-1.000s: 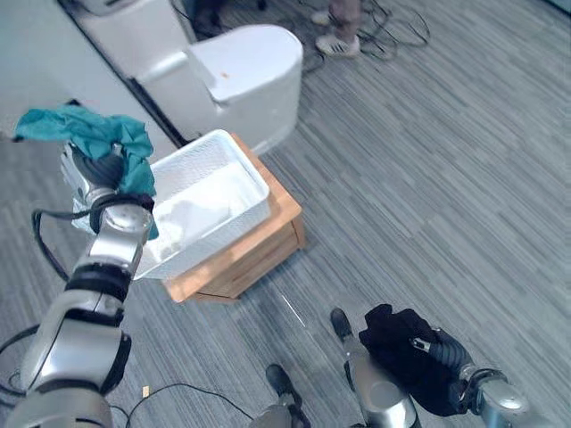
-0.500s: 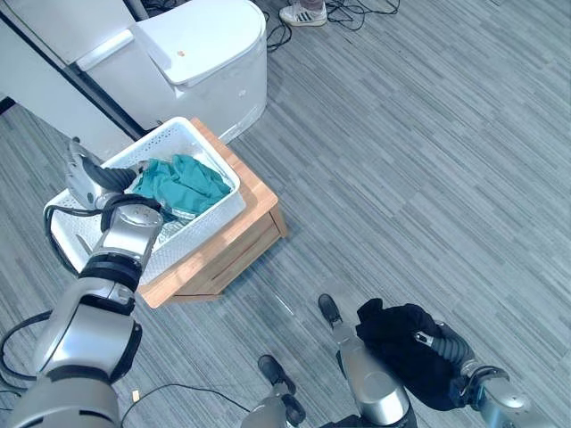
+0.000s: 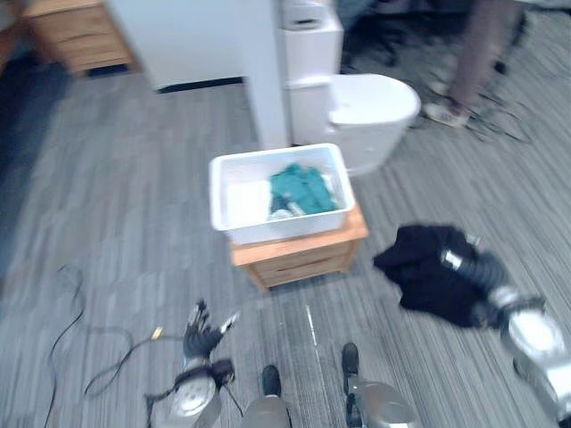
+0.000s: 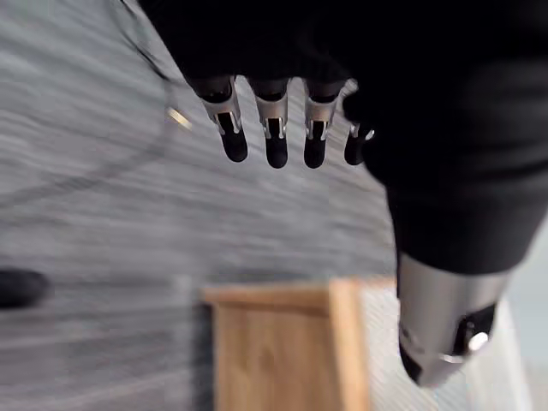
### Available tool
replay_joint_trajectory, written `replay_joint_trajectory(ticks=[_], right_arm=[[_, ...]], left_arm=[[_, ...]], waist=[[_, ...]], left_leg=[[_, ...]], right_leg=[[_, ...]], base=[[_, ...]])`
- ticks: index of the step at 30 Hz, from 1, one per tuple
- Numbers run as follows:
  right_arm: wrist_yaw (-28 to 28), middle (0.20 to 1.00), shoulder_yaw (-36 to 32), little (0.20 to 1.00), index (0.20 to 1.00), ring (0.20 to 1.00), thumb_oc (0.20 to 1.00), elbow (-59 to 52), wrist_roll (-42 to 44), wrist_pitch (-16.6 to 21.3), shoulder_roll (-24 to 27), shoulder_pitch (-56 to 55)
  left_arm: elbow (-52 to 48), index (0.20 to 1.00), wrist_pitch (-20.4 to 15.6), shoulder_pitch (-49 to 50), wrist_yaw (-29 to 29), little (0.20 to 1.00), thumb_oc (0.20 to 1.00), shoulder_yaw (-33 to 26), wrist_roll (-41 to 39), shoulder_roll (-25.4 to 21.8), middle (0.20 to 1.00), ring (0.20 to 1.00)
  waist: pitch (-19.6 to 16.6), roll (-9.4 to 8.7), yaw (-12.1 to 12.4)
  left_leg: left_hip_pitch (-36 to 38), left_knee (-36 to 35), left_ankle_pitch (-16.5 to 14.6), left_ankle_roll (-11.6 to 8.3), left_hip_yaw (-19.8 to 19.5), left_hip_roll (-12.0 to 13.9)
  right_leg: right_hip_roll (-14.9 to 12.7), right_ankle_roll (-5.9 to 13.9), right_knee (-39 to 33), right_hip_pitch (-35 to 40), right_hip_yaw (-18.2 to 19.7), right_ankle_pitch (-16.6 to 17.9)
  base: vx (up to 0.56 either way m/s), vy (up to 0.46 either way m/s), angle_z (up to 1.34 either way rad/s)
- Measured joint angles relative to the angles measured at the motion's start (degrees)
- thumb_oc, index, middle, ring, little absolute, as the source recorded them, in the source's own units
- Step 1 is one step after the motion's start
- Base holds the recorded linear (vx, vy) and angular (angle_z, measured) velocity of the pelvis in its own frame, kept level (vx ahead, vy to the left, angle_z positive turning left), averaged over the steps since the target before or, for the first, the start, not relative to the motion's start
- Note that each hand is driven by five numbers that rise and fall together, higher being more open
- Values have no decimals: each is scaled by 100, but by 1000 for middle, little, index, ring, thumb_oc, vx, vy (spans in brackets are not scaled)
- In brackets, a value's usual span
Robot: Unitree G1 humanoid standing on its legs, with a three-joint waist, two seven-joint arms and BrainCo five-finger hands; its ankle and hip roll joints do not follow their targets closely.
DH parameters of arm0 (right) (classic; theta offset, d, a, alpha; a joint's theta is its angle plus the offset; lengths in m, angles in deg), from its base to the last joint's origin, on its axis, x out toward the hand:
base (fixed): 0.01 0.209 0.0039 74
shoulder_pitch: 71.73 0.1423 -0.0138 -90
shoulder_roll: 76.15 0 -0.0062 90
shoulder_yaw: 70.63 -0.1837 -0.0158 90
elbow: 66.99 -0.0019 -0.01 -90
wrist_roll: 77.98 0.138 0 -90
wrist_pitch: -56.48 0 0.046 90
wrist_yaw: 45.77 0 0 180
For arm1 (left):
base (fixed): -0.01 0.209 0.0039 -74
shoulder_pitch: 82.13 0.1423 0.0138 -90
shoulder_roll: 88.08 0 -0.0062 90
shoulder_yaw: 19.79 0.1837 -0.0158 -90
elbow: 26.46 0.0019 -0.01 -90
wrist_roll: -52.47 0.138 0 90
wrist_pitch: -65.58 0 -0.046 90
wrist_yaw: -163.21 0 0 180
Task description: Tidy up the quilt and then pick up the clothes from the bed and put them into the laundry hamper.
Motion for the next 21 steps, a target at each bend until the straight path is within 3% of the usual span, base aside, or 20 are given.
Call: replay_joint_trajectory(ticks=[2, 4, 7, 8, 9, 12, 16, 21], right_arm=[[137, 200, 172, 200, 200, 200, 200, 623, -28, -67, -49, 586], [180, 200, 506, 200, 200, 200, 200, 1034, -222, -167, -133, 926], [167, 200, 815, 200, 200, 200, 200, 1796, -230, -269, -301, 1448], [118, 200, 1036, 200, 200, 200, 200, 2593, -228, -377, -400, 1992], [110, 200, 1063, 200, 200, 200, 200, 2875, -229, -445, -399, 2175], [74, 200, 1279, 200, 200, 200, 200, 3745, -222, -463, -548, 2903], [449, 200, 1569, 200, 200, 200, 200, 4782, -217, -457, -713, 4049], [848, 200, 1751, 200, 200, 200, 200, 5620, -203, -454, -696, 5263]], left_arm=[[892, 1000, 103, 144, 180, 1000, 1000, -201, 383, -32, 1000, 1000], [1417, 1000, 241, 292, 225, 1000, 1000, -357, 610, -60, 1000, 1000], [2138, 1000, 313, 243, 290, 1000, 1000, -487, 987, -100, 1000, 1000], [2842, 1000, 257, 113, 343, 1000, 1000, -679, 1279, -186, 1000, 1000], [3117, 1000, 312, -34, 339, 1000, 1000, -784, 1334, -246, 1000, 1000], [4032, 1000, 216, -232, 344, 1000, 1000, -987, 1506, -339, 1000, 1000], [4555, 1000, 133, -551, 346, 1000, 1000, -1001, 1649, -370, 1000, 1000], [4671, 1000, 96, -946, 392, 1000, 1000, -821, 1699, -428, 1000, 1000]], waist=[[-12, -97, 447], [-72, -256, 678], [-85, -495, 919], [-70, -732, 1115], [-42, -845, 1134], [18, -1064, 1382], [289, -1100, 1650], [681, -1152, 1869]], left_leg=[[54, -2, 54, 39, -171, -46], [65, 4, 55, 41, -278, -70], [44, 45, 48, 32, -334, -69], [-128, 169, -27, -45, -460, -57], [-172, 275, -47, -60, -485, -44], [-382, 555, -159, -88, -582, -25], [-976, 1151, -348, -102, -744, 17], [-1784, 1463, -323, -71, -878, 20]], right_leg=[[-64, 47, -7, 162, -224, -52], [-91, 47, -6, 238, -316, -52], [-98, 51, -6, 295, -395, -55], [-100, 95, -7, 286, -513, -118], [-86, 93, -12, 264, -534, -116], [-69, 102, -34, 215, -588, -111], [-17, 147, -37, -20, -657, -80], [16, 307, -36, -598, -657, 26]], base=[[161, -62, 52], [134, -53, 28], [76, -41, 19], [39, -28, 25], [75, -18, 33], [80, -58, 12], [-10, -68, 12], [-20, -102, 12]])
